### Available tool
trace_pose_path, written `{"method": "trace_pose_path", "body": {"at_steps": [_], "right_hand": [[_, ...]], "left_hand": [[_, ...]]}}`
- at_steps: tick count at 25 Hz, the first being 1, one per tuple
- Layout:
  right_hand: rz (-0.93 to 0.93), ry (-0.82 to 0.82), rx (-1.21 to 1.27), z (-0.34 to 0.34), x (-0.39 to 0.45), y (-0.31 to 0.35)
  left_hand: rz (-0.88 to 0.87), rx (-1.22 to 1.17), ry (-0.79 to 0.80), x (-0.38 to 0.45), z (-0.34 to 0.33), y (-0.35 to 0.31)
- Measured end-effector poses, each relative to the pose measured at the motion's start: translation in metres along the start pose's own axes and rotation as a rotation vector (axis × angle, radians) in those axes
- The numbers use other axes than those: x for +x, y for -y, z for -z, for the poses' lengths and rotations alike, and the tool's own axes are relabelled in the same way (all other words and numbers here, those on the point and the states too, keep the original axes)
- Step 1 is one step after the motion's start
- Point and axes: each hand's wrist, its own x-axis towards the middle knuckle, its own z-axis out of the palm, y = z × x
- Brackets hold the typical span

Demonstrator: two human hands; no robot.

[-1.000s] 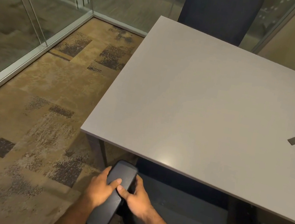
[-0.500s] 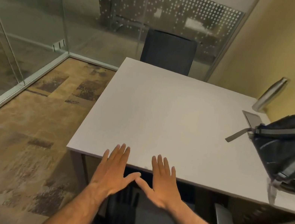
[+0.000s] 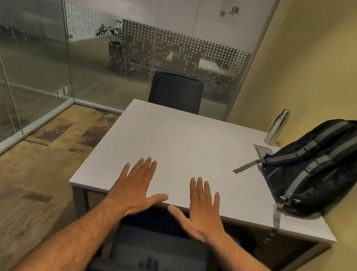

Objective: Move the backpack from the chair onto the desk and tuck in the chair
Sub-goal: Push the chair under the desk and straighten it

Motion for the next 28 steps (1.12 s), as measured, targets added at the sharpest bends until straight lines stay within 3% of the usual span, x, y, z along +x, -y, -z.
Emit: {"method": "trace_pose_path", "body": {"at_steps": [7, 16, 28], "right_hand": [[0.011, -0.026, 0.009, 0.031, -0.094, -0.011], [-0.065, 0.102, 0.07, 0.034, -0.189, -0.013], [-0.093, -0.049, -0.044, 0.024, -0.22, -0.008]], "left_hand": [[-0.037, -0.007, -0.007, -0.089, 0.018, -0.071], [-0.03, -0.115, 0.163, -0.164, -0.005, -0.113], [-0.059, -0.03, 0.11, -0.197, -0.002, -0.116]]}}
